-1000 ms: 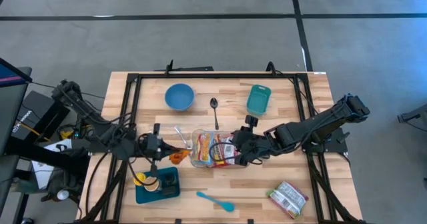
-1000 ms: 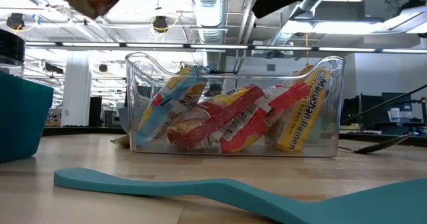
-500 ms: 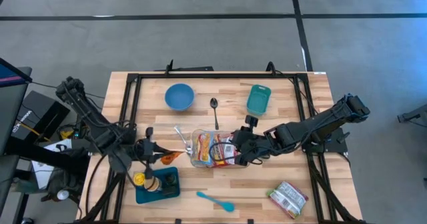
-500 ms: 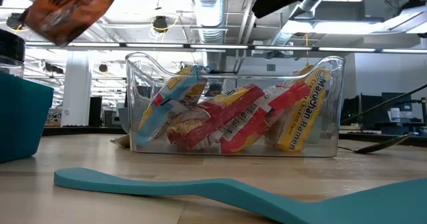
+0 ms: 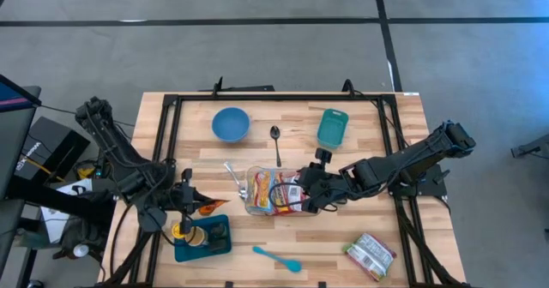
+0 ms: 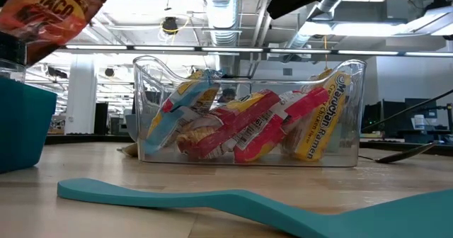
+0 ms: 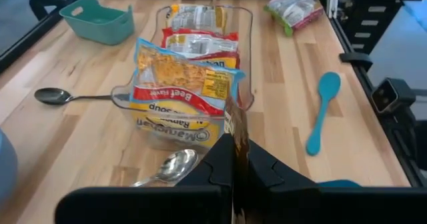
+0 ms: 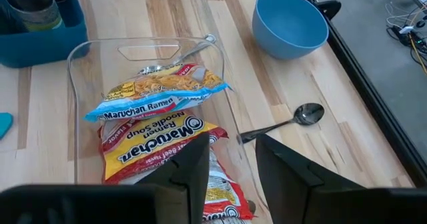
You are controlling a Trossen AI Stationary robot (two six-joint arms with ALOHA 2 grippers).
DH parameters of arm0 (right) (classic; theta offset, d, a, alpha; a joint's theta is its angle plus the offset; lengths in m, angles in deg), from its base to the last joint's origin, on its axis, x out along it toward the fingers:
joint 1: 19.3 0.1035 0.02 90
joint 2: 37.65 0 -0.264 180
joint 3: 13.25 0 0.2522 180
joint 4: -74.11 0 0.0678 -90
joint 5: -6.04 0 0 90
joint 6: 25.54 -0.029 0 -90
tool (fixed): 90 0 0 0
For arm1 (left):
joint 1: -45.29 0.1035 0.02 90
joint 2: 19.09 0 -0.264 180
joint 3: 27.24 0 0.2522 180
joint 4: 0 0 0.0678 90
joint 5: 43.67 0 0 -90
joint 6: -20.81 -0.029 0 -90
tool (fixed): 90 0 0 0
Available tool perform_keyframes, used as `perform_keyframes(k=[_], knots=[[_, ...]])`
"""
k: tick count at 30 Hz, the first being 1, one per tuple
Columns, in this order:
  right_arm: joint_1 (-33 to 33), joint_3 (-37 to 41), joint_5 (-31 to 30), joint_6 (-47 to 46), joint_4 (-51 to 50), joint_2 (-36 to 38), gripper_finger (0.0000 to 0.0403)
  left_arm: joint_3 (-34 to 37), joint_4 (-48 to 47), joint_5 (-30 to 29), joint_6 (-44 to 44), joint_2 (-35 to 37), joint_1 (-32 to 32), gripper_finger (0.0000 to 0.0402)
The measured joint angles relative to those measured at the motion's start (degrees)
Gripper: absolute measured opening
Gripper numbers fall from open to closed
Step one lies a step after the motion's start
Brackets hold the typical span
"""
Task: Pick & Place Food Item
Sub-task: Put the orange spice bag into the dark blue bin
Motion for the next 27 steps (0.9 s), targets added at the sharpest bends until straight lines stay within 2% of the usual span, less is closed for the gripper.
perform_keyframes(k=[5, 12, 27], knots=[[0.0, 0.0, 0.0, 0.0, 1.1, 0.0, 0.0117, 2.1, 1.2, -0.1, 0.2, -1.9, -0.7, 0.0000], [0.0, 0.0, 0.0, 0.0, 1.3, 0.0, 0.0117, 6.5, 8.1, -0.1, 0.2, -2.0, -2.2, 0.0000], [-1.2, 0.0, 0.0, 0.0, 1.7, 0.0, 0.0117, 7.0, 11.2, -0.6, 0.2, -1.9, -3.2, 0.0000]])
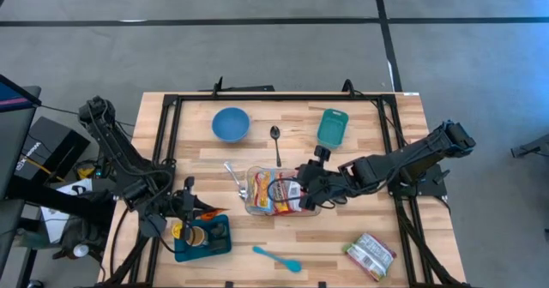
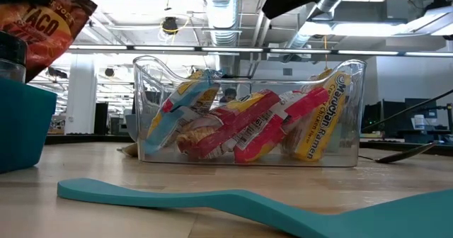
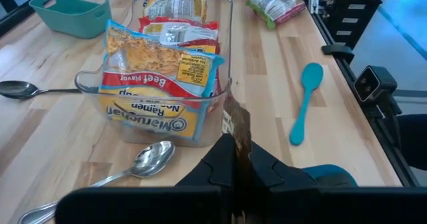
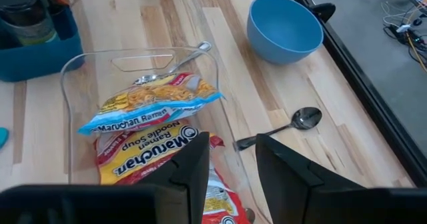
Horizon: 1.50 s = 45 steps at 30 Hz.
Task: Pick & Place Food Item
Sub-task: Put the orange spice bag into the dark blue bin
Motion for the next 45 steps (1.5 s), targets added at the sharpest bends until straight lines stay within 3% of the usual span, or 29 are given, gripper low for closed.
perform_keyframes(k=[15, 45], knots=[[0.0, 0.0, 0.0, 0.0, 0.0, 0.0, 0.0117, 0.0, 1.1, 0.5, 0.6, 2.2, -1.6, 0.0000], [0.0, 0.0, 0.1, 0.0, 0.9, 0.0, 0.0117, 3.4, 3.8, 3.5, 10.1, -2.9, -1.7, 0.0000]])
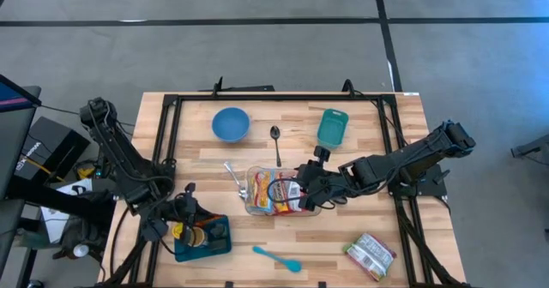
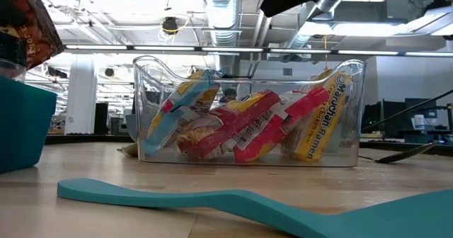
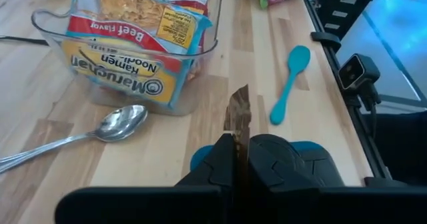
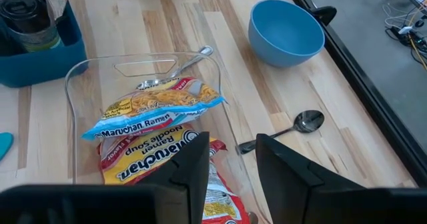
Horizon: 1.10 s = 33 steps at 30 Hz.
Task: Pick & Place Food Item
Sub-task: Put the orange spice bag into the dark blue bin
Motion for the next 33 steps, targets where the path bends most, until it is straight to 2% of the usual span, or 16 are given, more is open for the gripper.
perform_keyframes(k=[5, 8, 14, 33], knots=[[0.0, 0.0, 0.0, 0.1, 0.0, 0.0, 0.0117, 0.0, 0.0, 1.2, 0.6, 0.0, 0.0, 0.0000], [0.0, 0.0, 0.1, 0.1, 0.0, 0.0, 0.0117, 0.0, 0.7, -2.2, 0.0, 0.0, 0.0, 0.0000], [-0.2, 0.0, 0.2, 0.1, 0.0, 0.0, 0.0117, 0.0, 4.2, -2.1, -1.3, -0.5, 0.0, 0.0000], [-1.5, 0.0, 0.4, 0.2, -0.2, 0.0, 0.0117, 0.0, 9.0, -4.1, 1.2, -8.1, 0.0, 0.0000]])
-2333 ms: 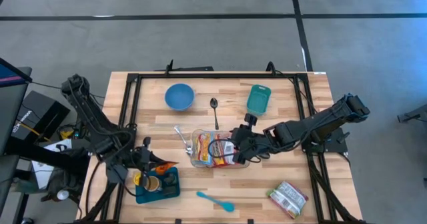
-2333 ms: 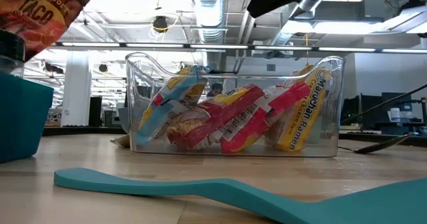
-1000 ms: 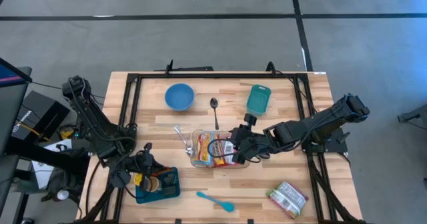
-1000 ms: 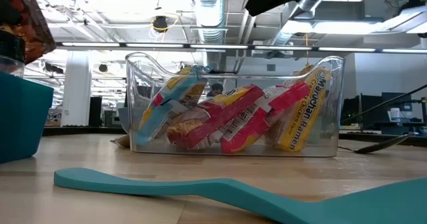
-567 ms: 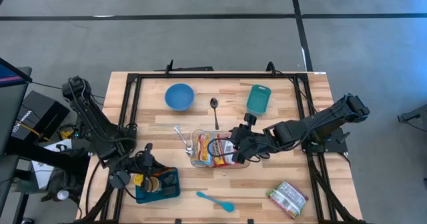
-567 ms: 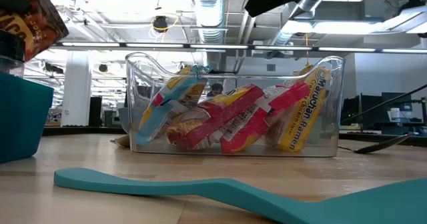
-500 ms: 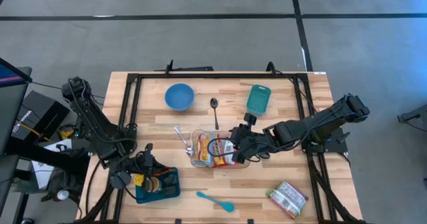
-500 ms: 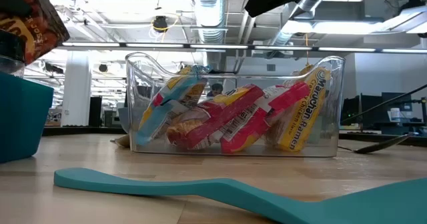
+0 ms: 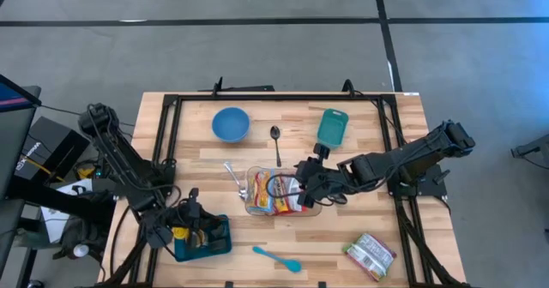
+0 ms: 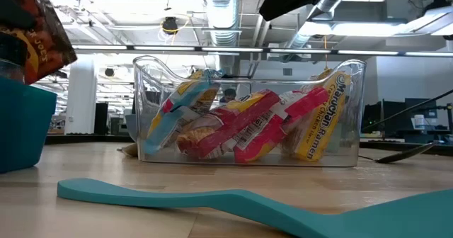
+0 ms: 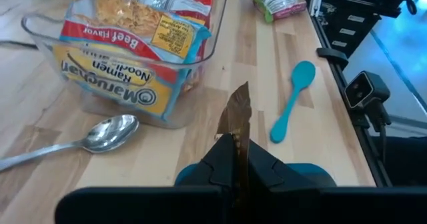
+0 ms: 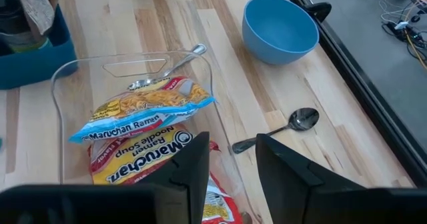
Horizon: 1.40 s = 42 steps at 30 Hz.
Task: Pick & Place Food Item
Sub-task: Put the orange spice bag into the dark blue bin
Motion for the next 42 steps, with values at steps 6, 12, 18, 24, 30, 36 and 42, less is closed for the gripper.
perform_keyframes(k=[6, 12, 18, 24, 30, 36, 42], knots=[[0.0, 0.0, 0.0, 0.0, 0.0, 0.0, 0.0117, 0.0, 1.1, -1.0, 2.2, -1.5, 0.0, 0.0000], [0.0, 0.0, 0.0, 0.9, 0.0, 0.0, 0.0117, 0.0, 2.2, -1.0, 2.2, -1.4, 0.0, 0.0000], [0.0, 0.0, 0.0, 0.9, 0.0, 0.0, 0.0117, 0.0, 2.2, -0.6, 4.5, -1.4, 0.4, 0.0000], [0.0, 0.0, 0.2, 0.9, 0.0, 0.0, 0.0117, 0.0, 2.3, -0.6, 5.2, -1.4, 0.5, 0.0000], [0.0, 0.0, 0.2, 0.9, 0.0, 0.0, 0.0117, 0.0, 2.3, 0.2, 5.2, -1.4, 0.5, 0.0000], [0.0, 0.0, 0.2, 0.9, 0.0, 0.0, 0.0117, 0.0, 2.3, 0.6, 5.7, -1.4, 0.5, 0.0000], [0.0, 0.0, 0.2, 0.9, 0.0, 0.0, 0.0117, 3.0, 2.7, 0.7, 10.1, -1.4, 0.5, 0.0000]])
